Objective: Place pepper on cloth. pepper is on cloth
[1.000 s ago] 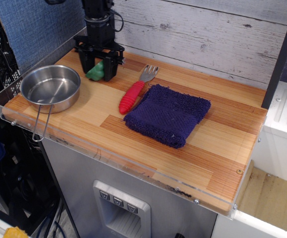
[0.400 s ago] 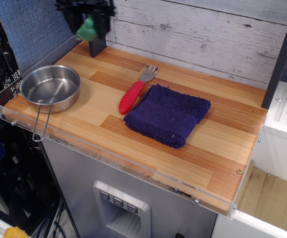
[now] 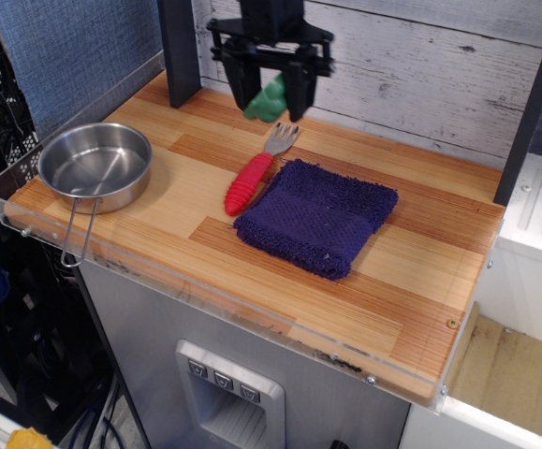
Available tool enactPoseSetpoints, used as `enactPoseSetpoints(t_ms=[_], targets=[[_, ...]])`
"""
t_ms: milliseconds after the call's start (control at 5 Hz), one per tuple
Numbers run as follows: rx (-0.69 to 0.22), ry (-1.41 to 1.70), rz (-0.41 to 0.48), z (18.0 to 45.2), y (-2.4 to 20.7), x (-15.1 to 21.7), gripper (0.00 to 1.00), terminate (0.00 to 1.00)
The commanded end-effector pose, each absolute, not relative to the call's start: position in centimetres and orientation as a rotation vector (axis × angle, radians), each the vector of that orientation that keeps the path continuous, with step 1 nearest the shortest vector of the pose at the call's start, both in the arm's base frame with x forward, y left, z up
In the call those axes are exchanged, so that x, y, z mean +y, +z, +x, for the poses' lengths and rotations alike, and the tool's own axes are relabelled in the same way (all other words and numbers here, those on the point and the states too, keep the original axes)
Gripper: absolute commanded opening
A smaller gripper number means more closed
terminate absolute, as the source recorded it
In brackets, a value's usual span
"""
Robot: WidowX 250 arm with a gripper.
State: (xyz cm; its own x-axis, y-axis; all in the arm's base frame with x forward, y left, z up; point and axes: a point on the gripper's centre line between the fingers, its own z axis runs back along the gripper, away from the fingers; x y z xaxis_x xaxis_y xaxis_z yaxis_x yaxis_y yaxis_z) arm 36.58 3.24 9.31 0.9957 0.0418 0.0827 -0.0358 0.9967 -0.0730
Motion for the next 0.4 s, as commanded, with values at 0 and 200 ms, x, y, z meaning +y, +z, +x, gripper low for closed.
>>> enactPoseSetpoints(t_ms=[0,200], targets=[[-0.09,0.153,0.011,36.2,9.2,2.2,0.0,0.0],[-0.068,0.166,0.037,36.0,7.9,2.0,0.0,0.0]])
